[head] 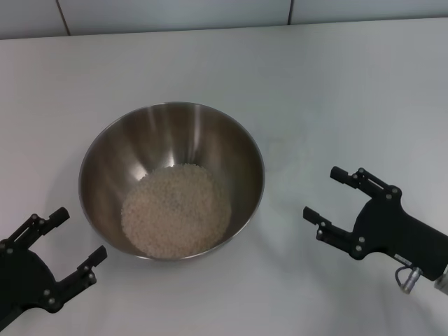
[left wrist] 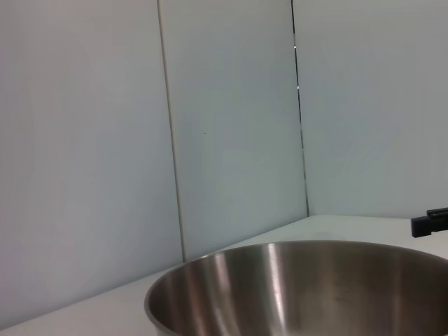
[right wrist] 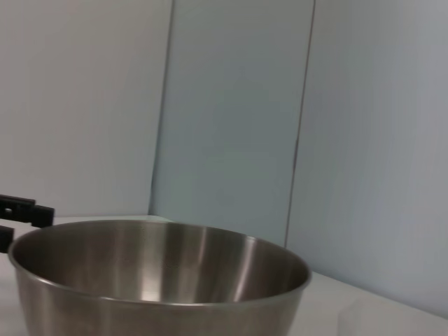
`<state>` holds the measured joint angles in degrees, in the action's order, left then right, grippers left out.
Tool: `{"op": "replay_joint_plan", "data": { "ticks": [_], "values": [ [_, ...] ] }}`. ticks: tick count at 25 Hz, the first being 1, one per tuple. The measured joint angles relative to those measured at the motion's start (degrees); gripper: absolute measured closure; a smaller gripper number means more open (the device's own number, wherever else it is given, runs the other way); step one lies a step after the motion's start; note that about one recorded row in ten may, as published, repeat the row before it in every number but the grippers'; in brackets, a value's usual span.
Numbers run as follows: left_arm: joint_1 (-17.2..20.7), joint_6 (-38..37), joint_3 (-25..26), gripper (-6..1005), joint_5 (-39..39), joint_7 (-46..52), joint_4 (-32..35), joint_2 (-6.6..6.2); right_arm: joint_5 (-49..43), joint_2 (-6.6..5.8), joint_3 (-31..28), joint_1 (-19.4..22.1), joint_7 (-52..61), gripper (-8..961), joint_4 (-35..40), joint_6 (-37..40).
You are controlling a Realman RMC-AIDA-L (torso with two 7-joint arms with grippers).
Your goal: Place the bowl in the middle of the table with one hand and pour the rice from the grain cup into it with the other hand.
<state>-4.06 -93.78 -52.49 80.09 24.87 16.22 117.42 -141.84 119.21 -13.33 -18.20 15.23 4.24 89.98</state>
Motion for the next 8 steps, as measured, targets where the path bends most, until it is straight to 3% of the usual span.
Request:
{"op": "replay_joint_plan", "data": {
  "ticks": [8],
  "values": [
    [-0.3, 0.9, 0.5, 197, 0.0, -0.8, 0.1, -0.46, -0.3, 0.05, 1.3, 2.0, -2.1, 191, -0.6, 0.9]
  ]
}}
